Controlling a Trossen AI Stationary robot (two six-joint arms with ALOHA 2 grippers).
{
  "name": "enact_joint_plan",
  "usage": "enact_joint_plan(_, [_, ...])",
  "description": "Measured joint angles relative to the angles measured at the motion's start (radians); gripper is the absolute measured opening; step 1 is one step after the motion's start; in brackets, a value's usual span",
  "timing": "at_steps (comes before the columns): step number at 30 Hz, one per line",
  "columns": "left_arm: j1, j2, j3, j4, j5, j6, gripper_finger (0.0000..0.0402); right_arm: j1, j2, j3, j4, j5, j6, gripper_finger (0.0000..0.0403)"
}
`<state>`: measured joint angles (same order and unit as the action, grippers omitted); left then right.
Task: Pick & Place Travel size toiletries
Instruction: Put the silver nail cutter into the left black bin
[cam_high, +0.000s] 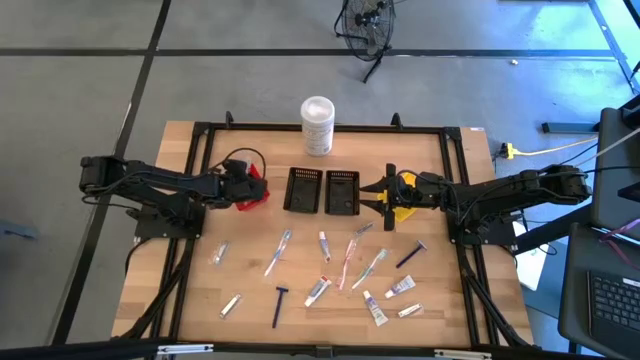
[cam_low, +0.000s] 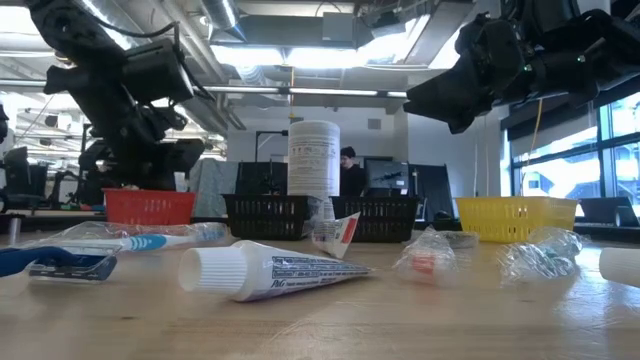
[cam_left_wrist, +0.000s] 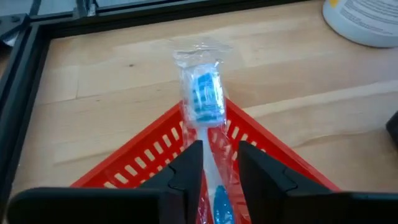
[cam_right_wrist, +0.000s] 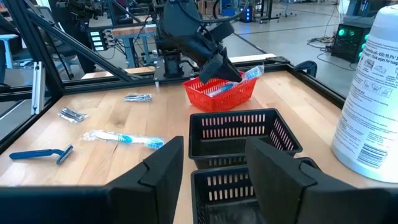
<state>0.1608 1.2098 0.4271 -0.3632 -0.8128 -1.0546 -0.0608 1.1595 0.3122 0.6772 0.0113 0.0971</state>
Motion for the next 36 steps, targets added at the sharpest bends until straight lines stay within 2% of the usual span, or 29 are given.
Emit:
enact_joint_plan(5, [-0.005,-0.003,0.016,-0.004,0.003,0.061,0.0115,0.000,0.000,0.000,0.000,0.000,0.000,0.0175])
enact_joint_plan(12, [-0.058,-0.004,0.136,-0.001,0.012,0.242,0.0116,0.000,0.000,0.000,-0.005,-0.001,0.000,0.0175])
enact_joint_plan(16, [-0.115,-0.004,0.195,0.000,0.067,0.347,0.0116,0.000,0.000,0.000,-0.007,-0.004,0.000,0.0175])
enact_joint_plan(20, [-0.185,-0.004,0.221,0.000,0.187,0.394,0.0116,0.000,0.000,0.000,-0.015,-0.044,0.000,0.0168])
enact_joint_plan(27, [-0.328,-0.004,0.224,-0.007,0.396,0.311,0.0116,0.000,0.000,0.000,-0.015,-0.080,-0.001,0.0147])
enact_joint_plan(31, [-0.419,-0.004,0.224,-0.027,0.465,0.221,0.0116,0.000,0.000,0.000,-0.023,-0.080,0.000,0.0142])
enact_joint_plan(36, [-0.520,-0.004,0.224,-0.231,0.542,0.039,0.0116,0.000,0.000,0.000,-0.030,-0.080,0.000,0.0147])
